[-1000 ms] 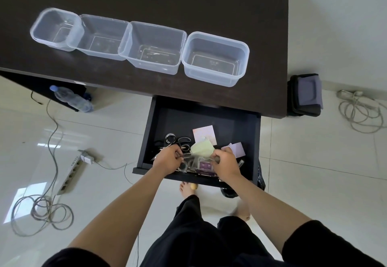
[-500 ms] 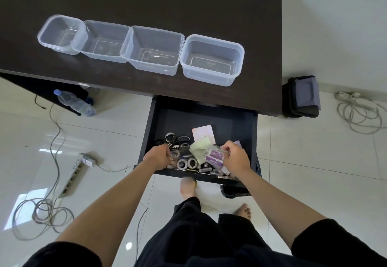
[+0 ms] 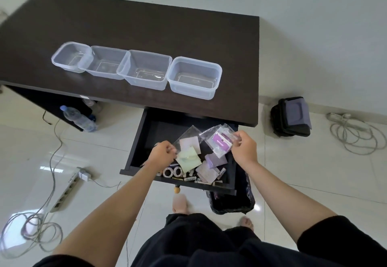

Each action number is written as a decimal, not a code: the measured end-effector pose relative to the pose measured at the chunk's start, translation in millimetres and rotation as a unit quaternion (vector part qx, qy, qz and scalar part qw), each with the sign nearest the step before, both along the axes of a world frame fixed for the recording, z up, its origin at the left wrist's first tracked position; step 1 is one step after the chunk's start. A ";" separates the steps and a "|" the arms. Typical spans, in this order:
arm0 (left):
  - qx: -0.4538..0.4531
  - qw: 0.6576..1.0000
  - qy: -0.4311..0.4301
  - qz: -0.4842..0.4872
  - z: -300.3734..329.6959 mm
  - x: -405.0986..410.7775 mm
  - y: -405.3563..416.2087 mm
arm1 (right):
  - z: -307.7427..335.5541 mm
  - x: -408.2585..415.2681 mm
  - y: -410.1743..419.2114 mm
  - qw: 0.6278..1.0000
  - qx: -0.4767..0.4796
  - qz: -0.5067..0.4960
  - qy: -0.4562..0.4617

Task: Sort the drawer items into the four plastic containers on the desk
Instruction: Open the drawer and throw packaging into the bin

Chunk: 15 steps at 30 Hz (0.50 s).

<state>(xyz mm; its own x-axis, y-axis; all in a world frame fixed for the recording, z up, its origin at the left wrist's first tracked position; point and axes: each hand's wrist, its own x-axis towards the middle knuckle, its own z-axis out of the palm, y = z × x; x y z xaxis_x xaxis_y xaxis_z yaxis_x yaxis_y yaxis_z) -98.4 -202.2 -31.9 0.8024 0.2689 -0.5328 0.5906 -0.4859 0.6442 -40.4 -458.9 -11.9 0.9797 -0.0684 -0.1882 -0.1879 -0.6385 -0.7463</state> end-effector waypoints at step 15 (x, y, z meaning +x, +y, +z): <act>0.014 0.997 -0.071 0.021 15.8 -24.5 -257.1 | -21.1 -6.8 -175.0 1.000 -0.024 -0.014 0.009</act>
<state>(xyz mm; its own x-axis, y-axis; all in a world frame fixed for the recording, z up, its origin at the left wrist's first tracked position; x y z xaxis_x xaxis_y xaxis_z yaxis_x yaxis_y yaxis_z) -122.8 -459.3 -16.1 0.8570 0.3167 -0.4065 0.5146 -0.4825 0.7088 -47.2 -633.9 -33.0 0.9739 -0.1051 -0.2011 -0.2190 -0.6677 -0.7115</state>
